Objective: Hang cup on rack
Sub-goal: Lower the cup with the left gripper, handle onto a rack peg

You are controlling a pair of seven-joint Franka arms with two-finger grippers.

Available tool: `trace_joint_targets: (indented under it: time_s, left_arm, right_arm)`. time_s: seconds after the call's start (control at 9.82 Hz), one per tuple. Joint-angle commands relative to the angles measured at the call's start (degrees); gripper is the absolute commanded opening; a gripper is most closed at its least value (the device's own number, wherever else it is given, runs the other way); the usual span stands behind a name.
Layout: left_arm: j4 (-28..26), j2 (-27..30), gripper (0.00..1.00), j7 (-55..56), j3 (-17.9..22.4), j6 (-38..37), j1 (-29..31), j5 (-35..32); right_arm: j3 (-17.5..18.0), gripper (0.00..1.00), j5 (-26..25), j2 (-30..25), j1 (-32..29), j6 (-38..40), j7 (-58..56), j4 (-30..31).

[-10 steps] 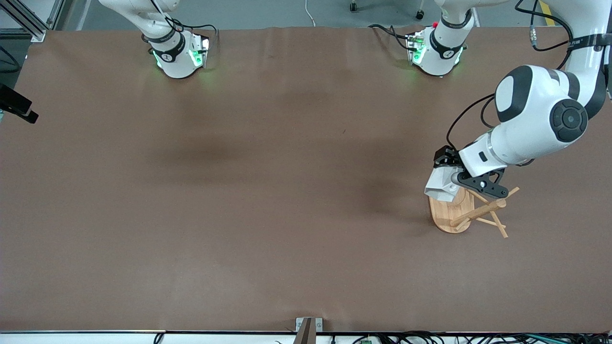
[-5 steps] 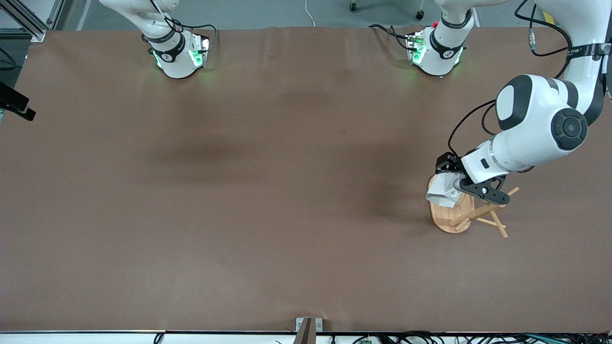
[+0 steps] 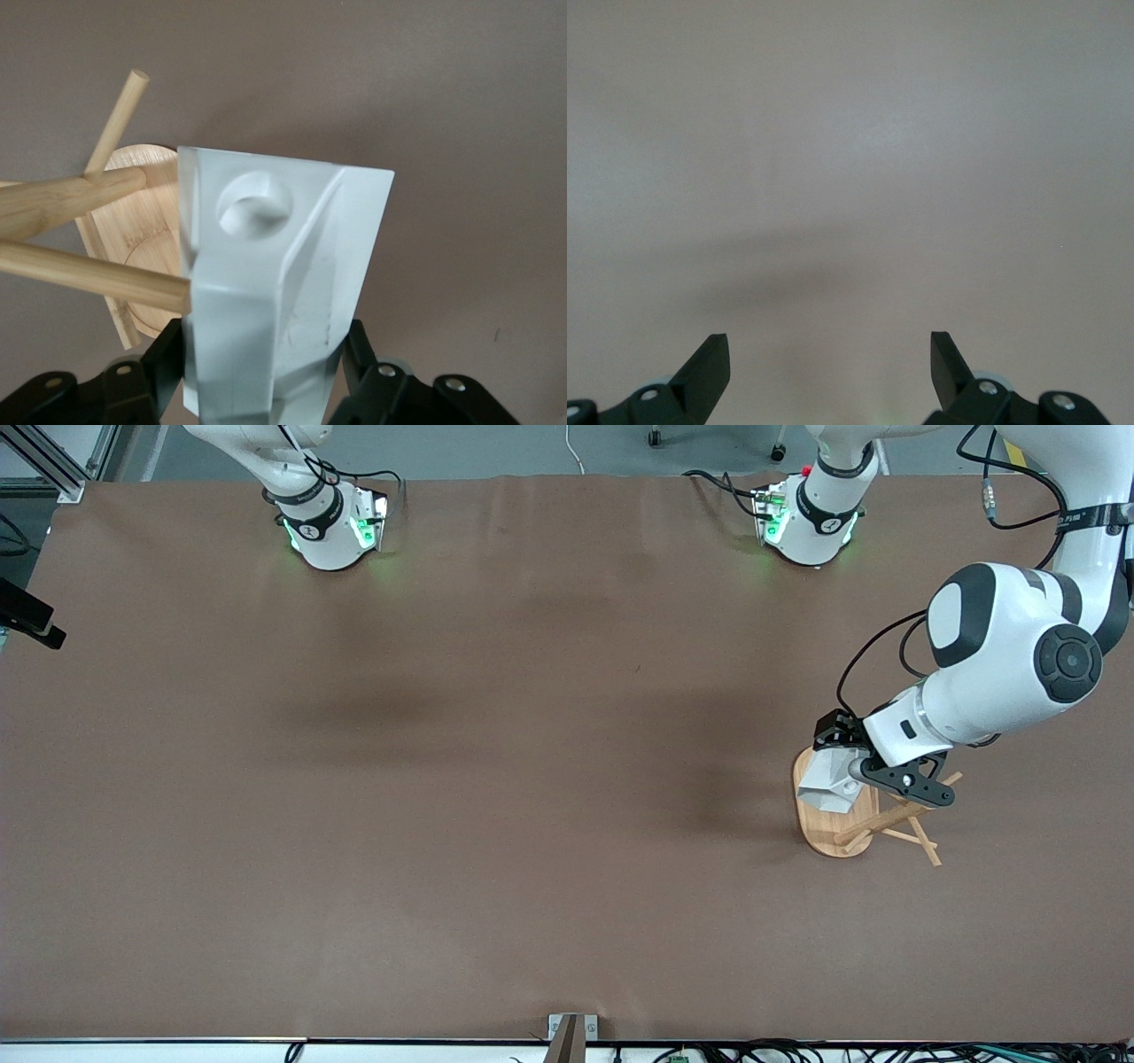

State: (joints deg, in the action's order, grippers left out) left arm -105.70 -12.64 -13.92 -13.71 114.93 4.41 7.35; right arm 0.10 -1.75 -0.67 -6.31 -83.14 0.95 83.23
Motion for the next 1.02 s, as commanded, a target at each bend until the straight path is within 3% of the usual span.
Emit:
trace_joint_targets:
  time_s: [0.0,0.71,0.81,0.92]
  left_arm:
    - [-0.04,-1.16,0.00,-1.54,1.31,0.65,-0.63,-0.14]
    - [0.23,-3.52,0.03,-4.18,4.82,0.65,-0.28,2.31]
    - [0.32,-3.88,0.18,-4.18,4.83,0.74,-0.28,2.40]
    - [0.32,-3.97,0.81,-3.92,4.83,0.74,-0.28,2.32]
  right_arm:
    - [0.51,1.00,-0.10,0.05,-0.81,0.61,0.90,-0.26]
    - [0.51,1.00,-0.10,0.05,-0.81,0.61,0.90,-0.26]
    - [0.51,1.00,-0.10,0.05,-0.81,0.61,0.90,-0.26]
    - [0.51,1.00,-0.10,0.05,-0.81,0.61,0.90,-0.26]
